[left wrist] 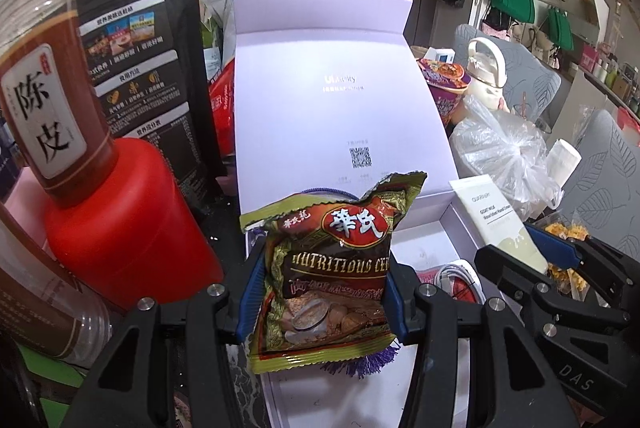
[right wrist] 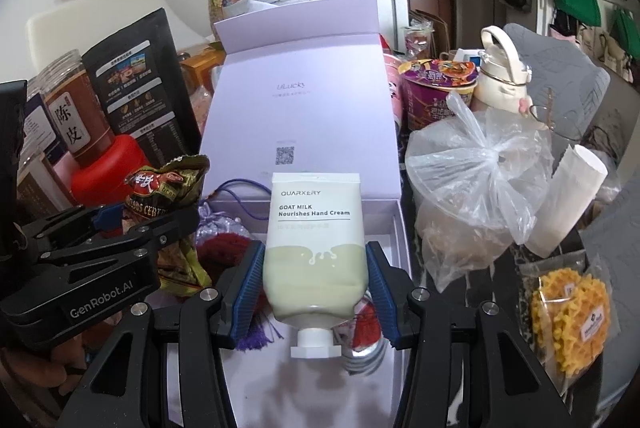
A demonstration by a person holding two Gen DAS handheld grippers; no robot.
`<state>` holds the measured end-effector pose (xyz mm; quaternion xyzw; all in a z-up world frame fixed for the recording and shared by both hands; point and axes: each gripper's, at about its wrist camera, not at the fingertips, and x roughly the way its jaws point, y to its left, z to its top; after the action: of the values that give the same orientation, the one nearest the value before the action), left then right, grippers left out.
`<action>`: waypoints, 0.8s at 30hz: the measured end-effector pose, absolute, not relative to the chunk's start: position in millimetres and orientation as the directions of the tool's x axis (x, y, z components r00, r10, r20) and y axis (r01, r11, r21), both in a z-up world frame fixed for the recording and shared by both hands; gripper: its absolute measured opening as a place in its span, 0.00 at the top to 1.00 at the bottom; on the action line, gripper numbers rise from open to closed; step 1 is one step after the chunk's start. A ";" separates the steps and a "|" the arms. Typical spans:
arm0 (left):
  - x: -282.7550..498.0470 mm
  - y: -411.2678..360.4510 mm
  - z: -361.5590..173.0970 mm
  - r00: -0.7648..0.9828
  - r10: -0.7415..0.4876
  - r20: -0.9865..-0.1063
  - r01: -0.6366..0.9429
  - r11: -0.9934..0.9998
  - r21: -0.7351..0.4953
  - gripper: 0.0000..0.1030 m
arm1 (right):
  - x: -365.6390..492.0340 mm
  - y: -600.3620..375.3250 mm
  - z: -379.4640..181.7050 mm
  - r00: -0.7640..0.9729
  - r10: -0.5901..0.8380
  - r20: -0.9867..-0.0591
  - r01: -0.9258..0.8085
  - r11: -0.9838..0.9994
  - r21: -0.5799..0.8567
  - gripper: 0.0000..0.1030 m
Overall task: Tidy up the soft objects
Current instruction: 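Carry the cereal bag with the left tool while the right tool carries the hand cream over the white box, then release the cereal bag into the box while the right tool releases the hand cream beside it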
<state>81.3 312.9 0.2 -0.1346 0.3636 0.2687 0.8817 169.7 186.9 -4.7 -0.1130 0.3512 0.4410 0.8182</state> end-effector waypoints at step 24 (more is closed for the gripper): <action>81.8 313.8 6.5 0.571 0.341 -0.747 -0.584 0.808 -0.077 0.49 | 175.3 175.7 4.9 0.413 0.602 -0.683 -0.770 0.632 0.091 0.40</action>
<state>81.8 313.8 6.5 -0.1596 0.3798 0.2653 0.8717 175.3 175.7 4.9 -0.1193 0.3512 0.4123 0.8321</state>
